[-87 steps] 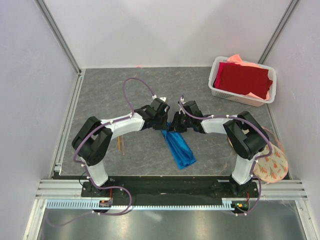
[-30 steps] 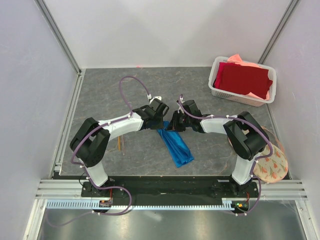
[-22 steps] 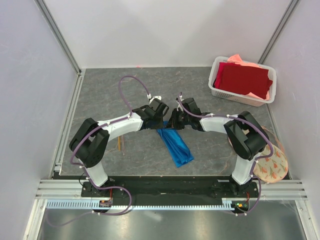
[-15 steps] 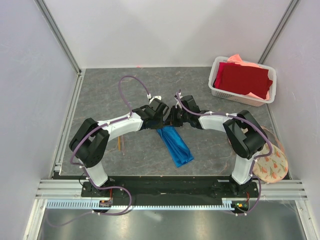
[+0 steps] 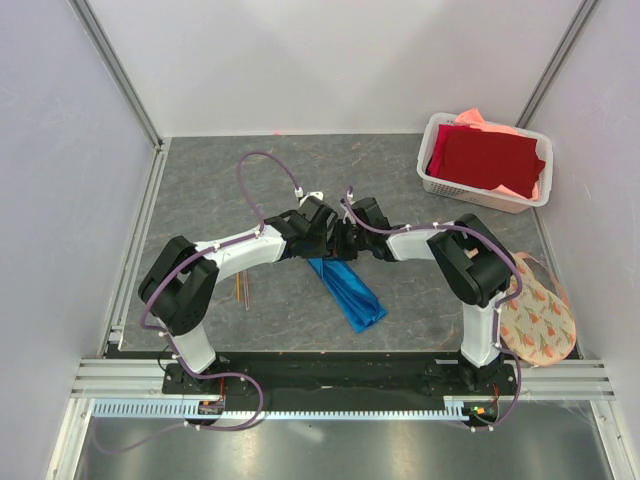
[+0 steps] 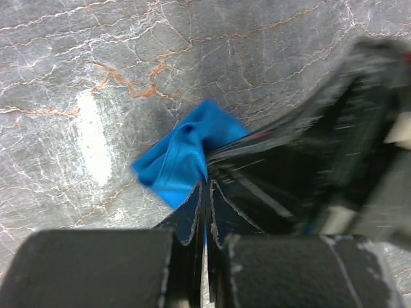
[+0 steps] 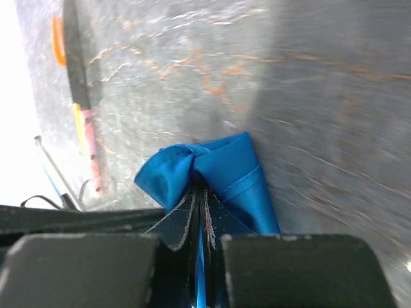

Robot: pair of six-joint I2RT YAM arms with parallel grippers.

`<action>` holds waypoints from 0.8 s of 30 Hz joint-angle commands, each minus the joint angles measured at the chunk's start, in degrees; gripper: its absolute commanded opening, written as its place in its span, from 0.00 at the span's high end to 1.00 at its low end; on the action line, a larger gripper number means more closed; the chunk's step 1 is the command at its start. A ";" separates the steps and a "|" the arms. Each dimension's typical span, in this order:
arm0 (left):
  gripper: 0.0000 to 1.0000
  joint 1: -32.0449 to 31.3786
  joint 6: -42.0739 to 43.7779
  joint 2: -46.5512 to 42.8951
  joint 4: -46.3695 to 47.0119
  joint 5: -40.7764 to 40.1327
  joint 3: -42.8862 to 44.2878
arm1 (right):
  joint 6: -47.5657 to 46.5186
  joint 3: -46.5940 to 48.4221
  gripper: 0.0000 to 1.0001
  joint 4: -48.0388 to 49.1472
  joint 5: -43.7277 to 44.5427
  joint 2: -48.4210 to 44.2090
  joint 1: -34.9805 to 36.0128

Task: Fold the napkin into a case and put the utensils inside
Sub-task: Stuff the top corner of the smaller-rectangle-folded napkin at the center of the board.

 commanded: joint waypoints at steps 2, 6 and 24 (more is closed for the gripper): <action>0.98 0.38 -1.87 0.23 2.52 -0.33 -0.02 | 1.67 -0.39 0.93 4.36 -3.11 0.77 0.73; 0.98 0.82 -1.70 0.06 2.61 -0.94 -0.55 | 0.27 -3.30 0.90 2.43 -3.02 -4.50 -1.47; 0.91 0.82 0.59 2.85 2.52 1.96 1.29 | -4.40 -6.82 0.78 -3.03 -0.82 -8.92 -2.10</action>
